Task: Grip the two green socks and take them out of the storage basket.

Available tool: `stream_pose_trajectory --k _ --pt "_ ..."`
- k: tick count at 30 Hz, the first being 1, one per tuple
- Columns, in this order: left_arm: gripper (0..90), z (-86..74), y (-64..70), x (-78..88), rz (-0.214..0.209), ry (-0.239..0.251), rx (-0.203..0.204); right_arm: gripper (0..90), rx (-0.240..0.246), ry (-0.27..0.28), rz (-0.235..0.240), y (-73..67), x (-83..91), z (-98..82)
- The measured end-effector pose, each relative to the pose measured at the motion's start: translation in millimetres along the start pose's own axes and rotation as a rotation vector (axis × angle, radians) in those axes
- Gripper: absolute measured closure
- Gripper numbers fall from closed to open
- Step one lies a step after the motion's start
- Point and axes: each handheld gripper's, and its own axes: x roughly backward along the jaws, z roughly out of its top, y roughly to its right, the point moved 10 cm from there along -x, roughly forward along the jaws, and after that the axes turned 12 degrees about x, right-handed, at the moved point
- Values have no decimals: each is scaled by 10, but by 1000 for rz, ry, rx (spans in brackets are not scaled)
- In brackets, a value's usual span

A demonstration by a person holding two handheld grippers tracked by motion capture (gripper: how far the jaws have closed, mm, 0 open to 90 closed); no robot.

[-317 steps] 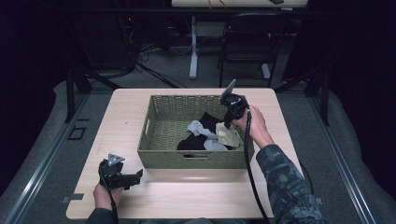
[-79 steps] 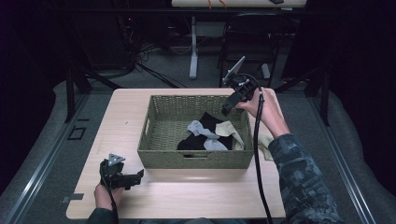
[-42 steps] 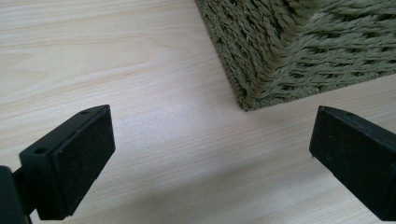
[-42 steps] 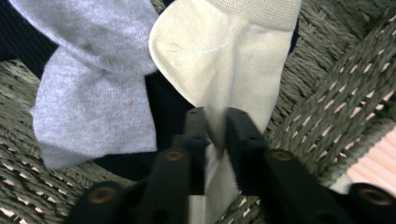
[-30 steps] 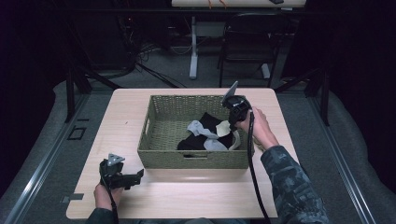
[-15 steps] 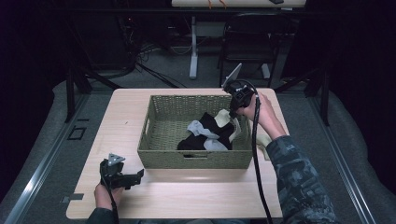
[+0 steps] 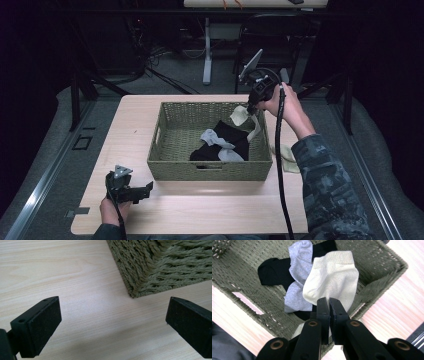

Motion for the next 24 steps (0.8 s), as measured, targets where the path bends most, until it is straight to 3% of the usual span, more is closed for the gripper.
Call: stream_pose_trajectory --k 4,10,19,24 --pt "1 -8 2 -2 -4 -6 1 873 5 10 -6 38 147 -5" --pt "1 -24 -14 23 -4 -24 1 873 -24 37 -22 134 380 -82" --pt "1 -16 -2 5 -2 -8 1 873 -85 62 -49 376 597 -396" --pt "1 -15 -7 3 0 -7 1 872 -126 72 -62 512 631 -616"
